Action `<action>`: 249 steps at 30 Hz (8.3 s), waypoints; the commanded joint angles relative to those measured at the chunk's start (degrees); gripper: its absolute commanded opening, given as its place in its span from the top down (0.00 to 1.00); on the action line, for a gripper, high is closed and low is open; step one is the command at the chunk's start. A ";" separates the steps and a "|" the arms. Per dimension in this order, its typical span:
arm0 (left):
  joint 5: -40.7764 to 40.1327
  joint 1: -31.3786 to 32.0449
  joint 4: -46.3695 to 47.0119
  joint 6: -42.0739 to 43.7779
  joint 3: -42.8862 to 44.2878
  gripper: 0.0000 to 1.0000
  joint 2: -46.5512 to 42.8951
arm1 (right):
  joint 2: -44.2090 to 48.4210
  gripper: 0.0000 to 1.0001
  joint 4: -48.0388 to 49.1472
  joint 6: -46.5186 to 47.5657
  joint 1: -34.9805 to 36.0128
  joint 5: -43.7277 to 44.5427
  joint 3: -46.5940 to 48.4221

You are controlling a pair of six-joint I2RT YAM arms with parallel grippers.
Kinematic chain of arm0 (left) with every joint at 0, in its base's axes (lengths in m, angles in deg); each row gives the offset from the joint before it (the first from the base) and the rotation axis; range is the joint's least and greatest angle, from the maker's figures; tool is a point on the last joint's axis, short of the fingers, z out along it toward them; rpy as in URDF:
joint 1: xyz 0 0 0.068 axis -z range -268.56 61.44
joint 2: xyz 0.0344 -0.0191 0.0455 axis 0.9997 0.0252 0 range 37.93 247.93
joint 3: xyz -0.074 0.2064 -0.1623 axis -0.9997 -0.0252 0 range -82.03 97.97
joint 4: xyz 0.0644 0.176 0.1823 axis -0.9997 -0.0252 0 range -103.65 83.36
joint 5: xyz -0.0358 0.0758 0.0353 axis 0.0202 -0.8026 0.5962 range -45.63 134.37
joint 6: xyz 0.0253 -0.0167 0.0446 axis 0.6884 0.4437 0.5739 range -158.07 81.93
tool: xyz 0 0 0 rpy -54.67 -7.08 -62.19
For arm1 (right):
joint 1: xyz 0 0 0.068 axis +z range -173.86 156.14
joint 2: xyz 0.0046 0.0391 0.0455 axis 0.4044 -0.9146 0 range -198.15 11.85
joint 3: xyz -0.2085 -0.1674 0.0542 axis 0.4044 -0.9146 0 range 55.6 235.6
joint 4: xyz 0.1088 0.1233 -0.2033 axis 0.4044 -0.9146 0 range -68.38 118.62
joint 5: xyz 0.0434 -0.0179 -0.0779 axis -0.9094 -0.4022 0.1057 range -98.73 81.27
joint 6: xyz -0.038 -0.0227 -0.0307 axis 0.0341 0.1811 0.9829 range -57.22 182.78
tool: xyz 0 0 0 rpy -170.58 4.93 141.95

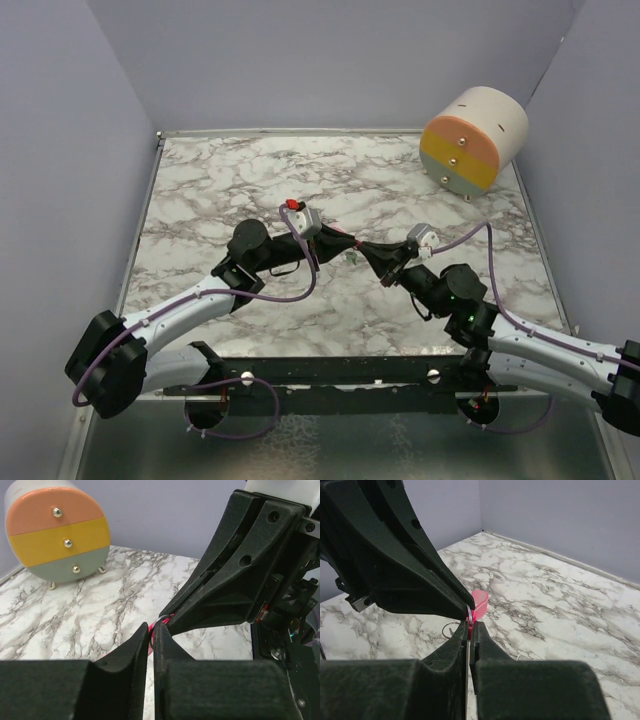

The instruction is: Put the keys on the keyring

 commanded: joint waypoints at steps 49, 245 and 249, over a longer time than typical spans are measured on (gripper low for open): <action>-5.61 0.19 -61.35 16.70 38.30 1.00 18.90 | 5.84 0.48 -14.95 -6.20 0.46 20.07 0.89; 0.98 1.34 -81.39 27.59 53.68 1.00 33.63 | -11.26 0.99 -12.68 4.10 0.45 21.28 6.68; 0.95 1.33 -81.36 27.03 53.85 1.00 33.76 | -11.64 0.99 -13.02 5.31 0.44 22.85 6.64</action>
